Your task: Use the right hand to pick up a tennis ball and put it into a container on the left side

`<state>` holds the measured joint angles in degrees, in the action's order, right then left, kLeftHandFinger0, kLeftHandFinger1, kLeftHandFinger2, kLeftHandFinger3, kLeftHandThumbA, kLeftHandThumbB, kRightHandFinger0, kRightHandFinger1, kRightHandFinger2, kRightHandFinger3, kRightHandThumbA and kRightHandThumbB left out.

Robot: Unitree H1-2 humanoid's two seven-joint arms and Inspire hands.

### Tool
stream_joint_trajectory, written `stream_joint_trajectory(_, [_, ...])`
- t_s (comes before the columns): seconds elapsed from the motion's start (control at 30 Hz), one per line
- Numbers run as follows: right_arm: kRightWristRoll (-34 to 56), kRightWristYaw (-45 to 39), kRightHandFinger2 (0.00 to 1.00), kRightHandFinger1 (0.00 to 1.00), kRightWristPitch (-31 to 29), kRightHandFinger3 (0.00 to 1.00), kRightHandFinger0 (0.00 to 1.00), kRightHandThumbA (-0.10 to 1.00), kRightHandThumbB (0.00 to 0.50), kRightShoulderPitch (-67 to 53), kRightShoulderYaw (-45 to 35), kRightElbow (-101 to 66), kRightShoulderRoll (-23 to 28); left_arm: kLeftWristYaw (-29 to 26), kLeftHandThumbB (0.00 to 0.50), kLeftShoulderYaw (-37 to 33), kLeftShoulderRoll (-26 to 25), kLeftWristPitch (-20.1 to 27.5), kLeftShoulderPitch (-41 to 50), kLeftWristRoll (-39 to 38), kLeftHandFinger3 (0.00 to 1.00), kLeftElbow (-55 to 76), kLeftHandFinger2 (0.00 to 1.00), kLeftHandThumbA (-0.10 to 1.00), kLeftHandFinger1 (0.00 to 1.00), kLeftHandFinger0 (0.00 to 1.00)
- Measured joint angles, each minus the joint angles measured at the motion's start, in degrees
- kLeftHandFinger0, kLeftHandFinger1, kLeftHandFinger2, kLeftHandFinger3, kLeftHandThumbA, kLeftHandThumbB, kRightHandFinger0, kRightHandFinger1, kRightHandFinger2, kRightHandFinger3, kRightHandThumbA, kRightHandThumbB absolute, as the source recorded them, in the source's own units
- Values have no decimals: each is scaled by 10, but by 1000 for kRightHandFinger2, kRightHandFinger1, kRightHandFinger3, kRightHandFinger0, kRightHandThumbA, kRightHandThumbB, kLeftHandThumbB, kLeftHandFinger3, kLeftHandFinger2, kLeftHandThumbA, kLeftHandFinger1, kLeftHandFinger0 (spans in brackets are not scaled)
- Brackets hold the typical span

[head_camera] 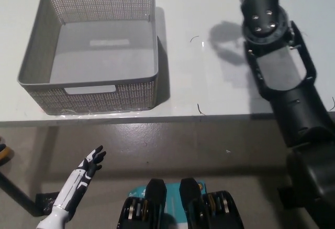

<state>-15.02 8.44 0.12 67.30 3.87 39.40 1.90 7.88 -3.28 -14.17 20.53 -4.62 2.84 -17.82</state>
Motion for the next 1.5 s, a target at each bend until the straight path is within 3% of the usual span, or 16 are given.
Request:
stream_joint_trajectory(0.2, [0,-7,747,354,8,813,0,-100,150,16,24,20,-49,3,326,0,0,0,0,-2,1000,-1,1000,1000,1000,1000])
stream_joint_trajectory(0.3, [0,-8,721,343,7,765,0,-100,154,24,36,48,-73,7,325,0,0,0,0,-3,1000,-2,1000,1000,1000,1000])
stream_joint_trajectory(0.63, [-15,8,743,373,-21,804,0,-100,171,63,83,255,-127,13,313,0,0,0,1,-3,1000,-2,1000,1000,1000,1000])
stream_joint_trajectory(0.93, [-25,23,969,562,-43,1000,92,-100,164,80,119,355,-140,15,332,0,0,-1,1,-2,1000,1,1000,1000,1000,1000])
stream_joint_trajectory(1.0, [-26,23,1000,646,-47,989,179,-100,164,80,123,364,-140,16,326,0,0,-2,1,-2,1000,3,1000,1000,1000,1000])
stream_joint_trajectory(1.03, [-27,23,958,672,-49,905,241,-100,178,80,123,366,-140,17,319,0,0,-3,1,-2,1000,4,1000,1000,1000,1000])
stream_joint_trajectory(1.07, [-27,23,1000,824,-51,1000,374,-89,234,80,124,368,-140,18,318,0,0,-3,1,-2,1000,4,1000,1000,1000,1000])
stream_joint_trajectory(1.1, [-27,23,1000,1000,-52,1000,805,36,235,80,125,369,-140,18,318,0,0,-4,0,-2,1000,4,1000,1000,1000,1000])
stream_joint_trajectory(1.13, [-27,22,1000,1000,-54,1000,814,44,245,80,125,370,-140,18,318,0,0,-4,0,-2,1000,4,1000,1000,1000,1000])
stream_joint_trajectory(1.17, [-27,20,1000,1000,-57,1000,1000,392,346,80,125,371,-140,19,326,0,0,-5,0,-2,1000,4,1000,1000,1000,1000])
stream_joint_trajectory(1.2, [-27,16,1000,1000,-59,1000,1000,462,373,80,125,371,-139,20,329,0,0,-6,0,-2,1000,4,1000,1000,1000,1000])
stream_joint_trajectory(1.23, [-27,9,1000,1000,-61,1000,1000,638,425,81,127,371,-138,21,329,0,0,-6,0,-2,1000,4,1000,1000,1000,1000])
stream_joint_trajectory(1.27, [-27,5,1000,1000,-62,1000,1000,719,454,81,128,370,-137,21,328,0,0,-6,0,-2,1000,4,1000,1000,1000,1000])
stream_joint_trajectory(1.33, [-30,-12,1000,1000,-63,1000,1000,945,465,81,136,369,-133,23,330,0,0,-7,0,-2,1000,4,1000,1000,1000,1000])
stream_joint_trajectory(1.37, [-31,-17,1000,1000,-63,1000,1000,994,471,81,138,368,-131,23,341,0,0,-8,0,-2,1000,4,1000,1000,1000,1000])
stream_joint_trajectory(1.5, [-34,-31,1000,1000,-71,1000,1000,1000,478,81,140,349,-118,27,345,0,0,-8,0,-2,1000,4,1000,1000,1000,1000])
